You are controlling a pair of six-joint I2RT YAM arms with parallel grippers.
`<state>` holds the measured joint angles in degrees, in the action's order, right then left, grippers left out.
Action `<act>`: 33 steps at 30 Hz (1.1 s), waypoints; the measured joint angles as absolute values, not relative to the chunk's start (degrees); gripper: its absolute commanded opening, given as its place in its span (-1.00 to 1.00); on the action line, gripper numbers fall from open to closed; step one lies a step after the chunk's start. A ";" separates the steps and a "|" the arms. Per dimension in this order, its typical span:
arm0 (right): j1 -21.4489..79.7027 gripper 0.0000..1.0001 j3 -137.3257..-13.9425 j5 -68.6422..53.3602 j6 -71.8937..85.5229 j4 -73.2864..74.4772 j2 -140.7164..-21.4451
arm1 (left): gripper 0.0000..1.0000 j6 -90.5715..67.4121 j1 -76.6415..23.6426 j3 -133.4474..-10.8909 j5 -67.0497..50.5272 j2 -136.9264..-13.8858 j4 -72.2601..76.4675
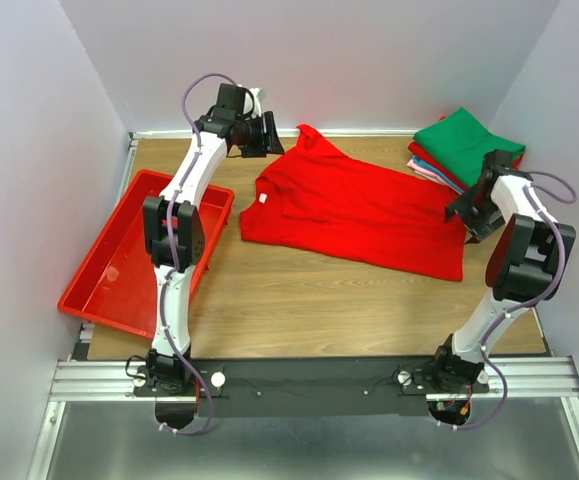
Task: Fold and stack the t-shirts
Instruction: Fold the tshirt
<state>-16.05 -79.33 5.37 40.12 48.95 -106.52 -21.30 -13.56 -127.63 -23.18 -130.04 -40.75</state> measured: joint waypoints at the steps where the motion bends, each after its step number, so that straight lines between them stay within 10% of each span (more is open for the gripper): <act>1: -16.08 0.82 -80.25 5.58 39.83 48.95 -106.43 | 0.33 -21.17 -13.54 -127.94 -23.22 -130.04 -40.42; 33: -2.09 0.84 -66.81 1.83 37.45 35.42 -103.77 | 0.34 -18.70 -22.50 -84.62 -21.12 -119.52 -19.20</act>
<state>-2.09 -66.81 1.83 37.45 35.42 -103.77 -18.70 -22.50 -84.62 -21.12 -119.52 -19.20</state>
